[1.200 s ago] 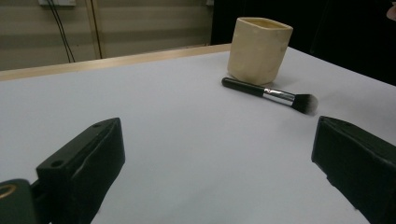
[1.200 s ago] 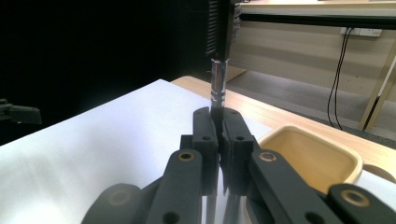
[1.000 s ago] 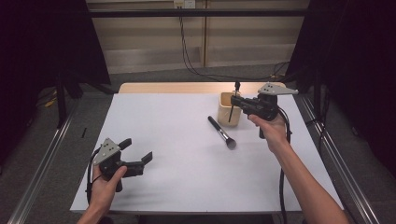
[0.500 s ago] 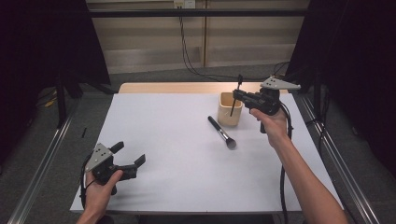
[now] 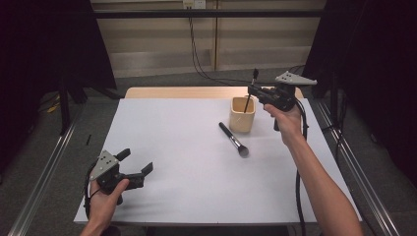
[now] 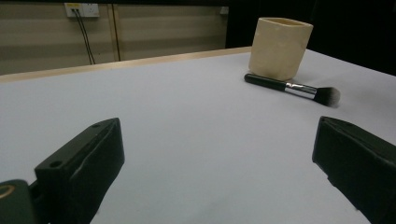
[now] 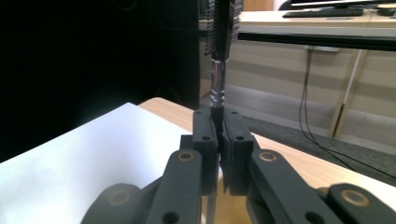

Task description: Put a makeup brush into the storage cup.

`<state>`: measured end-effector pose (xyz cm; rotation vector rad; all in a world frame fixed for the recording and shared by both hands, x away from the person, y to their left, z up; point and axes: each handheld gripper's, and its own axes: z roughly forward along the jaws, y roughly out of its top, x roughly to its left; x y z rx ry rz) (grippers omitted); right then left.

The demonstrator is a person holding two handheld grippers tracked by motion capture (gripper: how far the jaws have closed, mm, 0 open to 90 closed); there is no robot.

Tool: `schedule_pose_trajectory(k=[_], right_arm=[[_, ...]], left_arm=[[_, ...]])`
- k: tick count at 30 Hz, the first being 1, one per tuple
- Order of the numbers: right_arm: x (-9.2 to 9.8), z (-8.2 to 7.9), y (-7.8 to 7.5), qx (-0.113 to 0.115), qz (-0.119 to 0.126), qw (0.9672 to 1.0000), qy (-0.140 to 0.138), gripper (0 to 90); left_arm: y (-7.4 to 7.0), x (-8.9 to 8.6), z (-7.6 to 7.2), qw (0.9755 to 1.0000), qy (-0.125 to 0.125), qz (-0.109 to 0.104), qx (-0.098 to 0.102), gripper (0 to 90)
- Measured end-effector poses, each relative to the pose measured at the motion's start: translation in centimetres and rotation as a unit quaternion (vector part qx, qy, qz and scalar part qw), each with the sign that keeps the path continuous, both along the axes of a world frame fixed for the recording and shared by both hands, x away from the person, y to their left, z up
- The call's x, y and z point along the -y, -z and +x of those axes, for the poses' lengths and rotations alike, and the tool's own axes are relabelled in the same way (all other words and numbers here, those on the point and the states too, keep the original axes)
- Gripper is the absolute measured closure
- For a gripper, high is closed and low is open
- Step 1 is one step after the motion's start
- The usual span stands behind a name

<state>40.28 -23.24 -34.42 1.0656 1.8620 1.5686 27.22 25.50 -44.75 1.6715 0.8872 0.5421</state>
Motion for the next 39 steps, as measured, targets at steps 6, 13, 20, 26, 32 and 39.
schedule_pose_trajectory(k=[6,13,20,26,32,39], right_arm=[[-0.1,1.0,0.3,-0.002,-0.001,0.9999,0.016,86.1],[-0.3,1.9,0.2,-0.001,-0.011,0.9996,0.027,86.1],[-0.6,2.4,0.4,0.002,-0.015,0.9993,0.034,86.1],[-0.6,2.7,1.3,-0.009,-0.018,0.9992,0.034,86.1],[-0.8,2.8,1.9,-0.014,-0.022,0.9992,0.031,86.1],[-0.8,3.0,2.9,-0.024,-0.027,0.9989,0.029,86.1]], left_arm=[[0.0,-0.1,-0.1,1.0000,-0.002,-0.002,-0.001,2.3],[-0.1,0.0,-0.3,1.0000,0.005,0.001,0.000,2.3],[-0.1,-0.2,-0.3,1.0000,0.001,0.004,0.001,2.4],[-0.1,-0.2,-0.4,1.0000,0.001,0.003,0.001,2.4],[-0.1,-0.3,-0.5,1.0000,0.000,0.001,-0.003,2.6],[-0.1,-0.3,-0.5,1.0000,0.000,0.001,-0.002,2.6]])
